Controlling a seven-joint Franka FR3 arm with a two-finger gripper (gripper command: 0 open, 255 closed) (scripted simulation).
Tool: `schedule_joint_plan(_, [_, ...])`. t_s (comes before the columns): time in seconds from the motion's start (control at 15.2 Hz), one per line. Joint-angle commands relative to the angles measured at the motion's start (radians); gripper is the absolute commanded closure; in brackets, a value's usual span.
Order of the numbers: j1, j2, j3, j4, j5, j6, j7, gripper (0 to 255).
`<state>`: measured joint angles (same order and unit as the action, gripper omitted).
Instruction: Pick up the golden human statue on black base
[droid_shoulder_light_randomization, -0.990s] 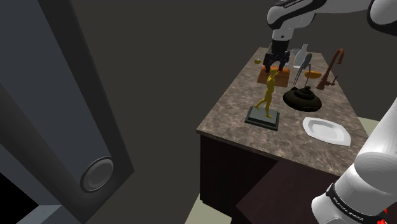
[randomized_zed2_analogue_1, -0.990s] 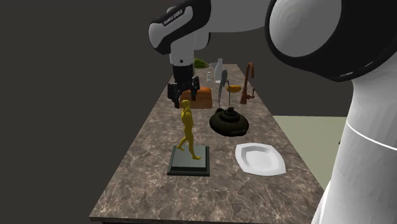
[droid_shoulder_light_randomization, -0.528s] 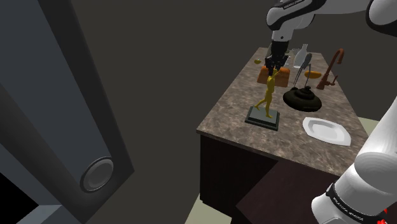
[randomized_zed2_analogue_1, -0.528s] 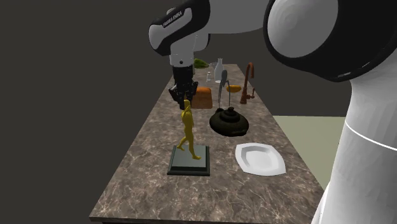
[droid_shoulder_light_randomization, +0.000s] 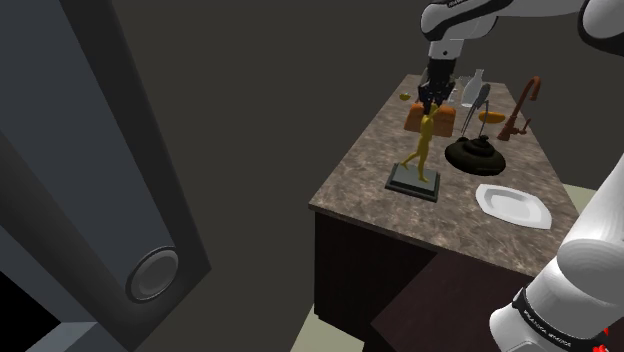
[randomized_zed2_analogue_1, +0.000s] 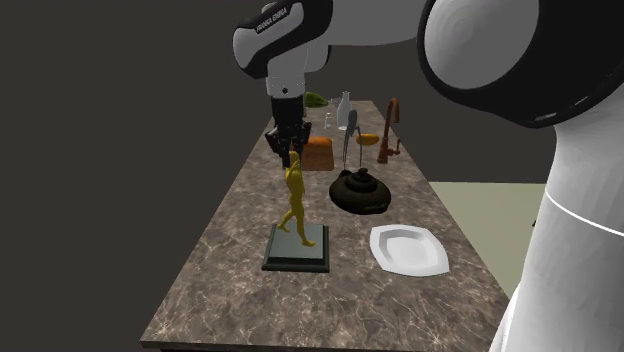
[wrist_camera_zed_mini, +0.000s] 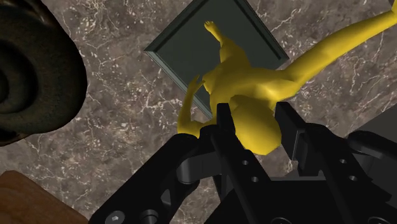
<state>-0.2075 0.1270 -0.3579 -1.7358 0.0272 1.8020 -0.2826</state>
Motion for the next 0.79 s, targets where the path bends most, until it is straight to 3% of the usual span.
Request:
schedule_joint_plan(0.0, [0.000,-0.001,0.000,0.026,0.000,-0.025,0.001,255])
schedule_joint_plan(0.73, [-0.003,0.003,-0.002,0.167,0.001,-0.163,-0.001,255])
